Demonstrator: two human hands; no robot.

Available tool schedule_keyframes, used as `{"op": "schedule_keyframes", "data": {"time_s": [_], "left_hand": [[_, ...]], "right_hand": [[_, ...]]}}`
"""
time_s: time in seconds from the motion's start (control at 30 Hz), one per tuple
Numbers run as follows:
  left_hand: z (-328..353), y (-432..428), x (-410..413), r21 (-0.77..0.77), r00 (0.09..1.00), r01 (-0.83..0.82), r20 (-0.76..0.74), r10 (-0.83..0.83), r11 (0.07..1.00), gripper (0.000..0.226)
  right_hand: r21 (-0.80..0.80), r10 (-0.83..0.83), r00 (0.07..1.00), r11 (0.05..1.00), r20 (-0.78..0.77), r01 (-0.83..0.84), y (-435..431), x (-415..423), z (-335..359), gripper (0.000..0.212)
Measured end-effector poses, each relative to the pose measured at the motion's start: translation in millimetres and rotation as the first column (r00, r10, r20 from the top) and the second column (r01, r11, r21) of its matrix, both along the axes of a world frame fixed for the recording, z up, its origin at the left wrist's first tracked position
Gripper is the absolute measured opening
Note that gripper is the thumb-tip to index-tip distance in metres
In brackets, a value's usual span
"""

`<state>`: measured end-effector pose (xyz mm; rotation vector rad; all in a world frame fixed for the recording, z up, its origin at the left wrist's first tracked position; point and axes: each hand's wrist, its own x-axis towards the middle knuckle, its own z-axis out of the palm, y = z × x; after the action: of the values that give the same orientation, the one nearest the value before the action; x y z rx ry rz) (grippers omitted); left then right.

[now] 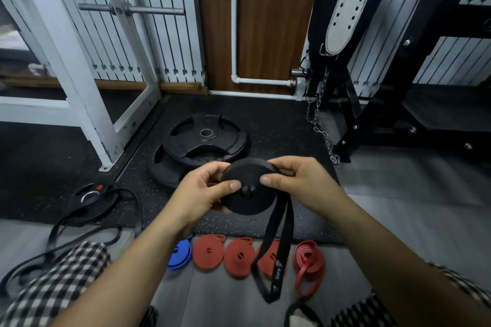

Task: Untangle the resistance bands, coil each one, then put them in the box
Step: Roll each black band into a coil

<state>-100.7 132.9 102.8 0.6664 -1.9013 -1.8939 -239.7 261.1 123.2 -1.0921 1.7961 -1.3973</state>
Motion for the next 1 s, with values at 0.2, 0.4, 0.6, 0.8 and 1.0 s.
{"op": "schedule_keyframes", "data": {"time_s": [0.2,0.4,0.6,0.8,1.0], "left_hand": [[2,6,-3,0.373,0.972,-0.065,-0.187,0.144,0.925,0.027],[-6,22,-9,0.600,0.947,-0.048,-0.227,0.227,0.798,0.032],[3,-5,2,0.002,0.999,-0.017,-0.031,0.017,1.000,0.040],[-4,-2,1,-0.137,0.998,-0.054,-0.044,0.048,0.989,0.029],[2,0,-1,0.209,0.952,-0.160,-0.225,0.207,0.965,0.019]], "right_hand": [[-0.141,-0.018,0.966,0.988,0.258,0.056,-1,-1,-1,0.022],[-0.199,-0.068,0.931,0.969,0.359,0.147,-8,6,-12,0.018],[-0.089,-0.031,0.997,0.995,0.065,0.036,-1,-2,-6,0.022],[-0.038,-0.040,0.996,0.999,-0.082,0.037,-4,8,-10,0.024],[-0.124,0.003,0.977,0.992,0.211,0.024,-6,5,-8,0.022]]}}
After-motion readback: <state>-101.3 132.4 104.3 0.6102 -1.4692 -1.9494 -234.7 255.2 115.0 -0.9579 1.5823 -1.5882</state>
